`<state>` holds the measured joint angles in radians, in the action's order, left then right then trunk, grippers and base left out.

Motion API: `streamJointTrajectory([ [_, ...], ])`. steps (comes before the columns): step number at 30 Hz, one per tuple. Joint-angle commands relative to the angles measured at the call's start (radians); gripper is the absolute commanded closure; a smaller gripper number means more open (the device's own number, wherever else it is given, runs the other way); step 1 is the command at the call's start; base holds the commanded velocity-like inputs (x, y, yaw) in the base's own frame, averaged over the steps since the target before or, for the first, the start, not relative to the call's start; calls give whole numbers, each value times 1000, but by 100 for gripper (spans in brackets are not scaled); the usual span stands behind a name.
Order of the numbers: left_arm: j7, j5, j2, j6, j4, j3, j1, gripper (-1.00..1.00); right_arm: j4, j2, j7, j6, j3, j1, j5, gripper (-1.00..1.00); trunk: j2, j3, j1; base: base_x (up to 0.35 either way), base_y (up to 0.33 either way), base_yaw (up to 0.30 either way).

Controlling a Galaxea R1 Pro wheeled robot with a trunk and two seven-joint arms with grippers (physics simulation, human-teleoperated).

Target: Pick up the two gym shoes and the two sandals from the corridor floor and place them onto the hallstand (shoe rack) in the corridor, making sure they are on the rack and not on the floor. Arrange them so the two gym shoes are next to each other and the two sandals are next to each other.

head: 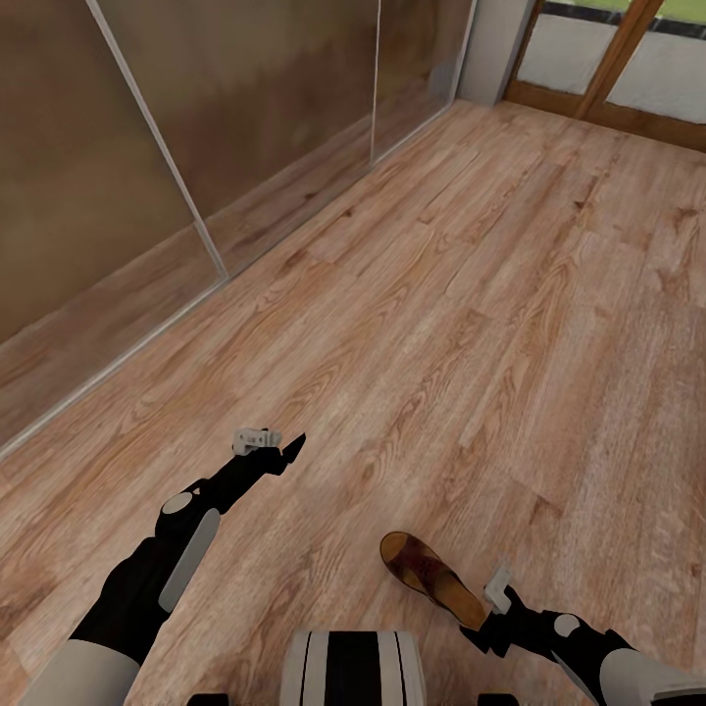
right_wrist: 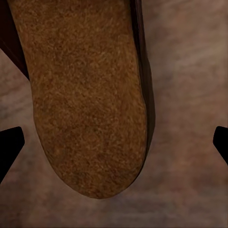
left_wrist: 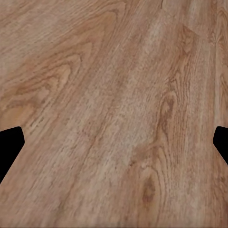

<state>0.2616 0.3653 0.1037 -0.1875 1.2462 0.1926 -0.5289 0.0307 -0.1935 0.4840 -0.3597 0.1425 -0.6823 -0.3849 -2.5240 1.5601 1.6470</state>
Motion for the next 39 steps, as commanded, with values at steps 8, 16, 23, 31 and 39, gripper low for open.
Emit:
streamJointTrajectory([
  [8, 1, 11, 1, -7, 1, 1, 0, -100, 0, -1, 1, -4, 8, 0, 3, -100, -2, 29, 3, 0, 0, 0],
  [16, 1, 11, 1, -7, 1, 1, 0, -100, 0, -1, 1, -4, 8, 0, 3, -100, -2, 42, 3, 0, 0, 0],
  [23, 1, 11, 1, -7, 1, 1, 0, -100, 0, -1, 1, -4, 8, 0, 3, -100, -2, 44, 3, 0, 0, 0],
  [31, 1, 11, 1, -7, 1, 1, 0, -100, 0, -1, 1, -4, 8, 0, 3, -100, -2, 44, 3, 76, 42, 0],
  [39, 1, 11, 1, -7, 1, 1, 0, -100, 0, -1, 1, -4, 8, 0, 3, -100, -2, 44, 3, 7, 4, 0],
])
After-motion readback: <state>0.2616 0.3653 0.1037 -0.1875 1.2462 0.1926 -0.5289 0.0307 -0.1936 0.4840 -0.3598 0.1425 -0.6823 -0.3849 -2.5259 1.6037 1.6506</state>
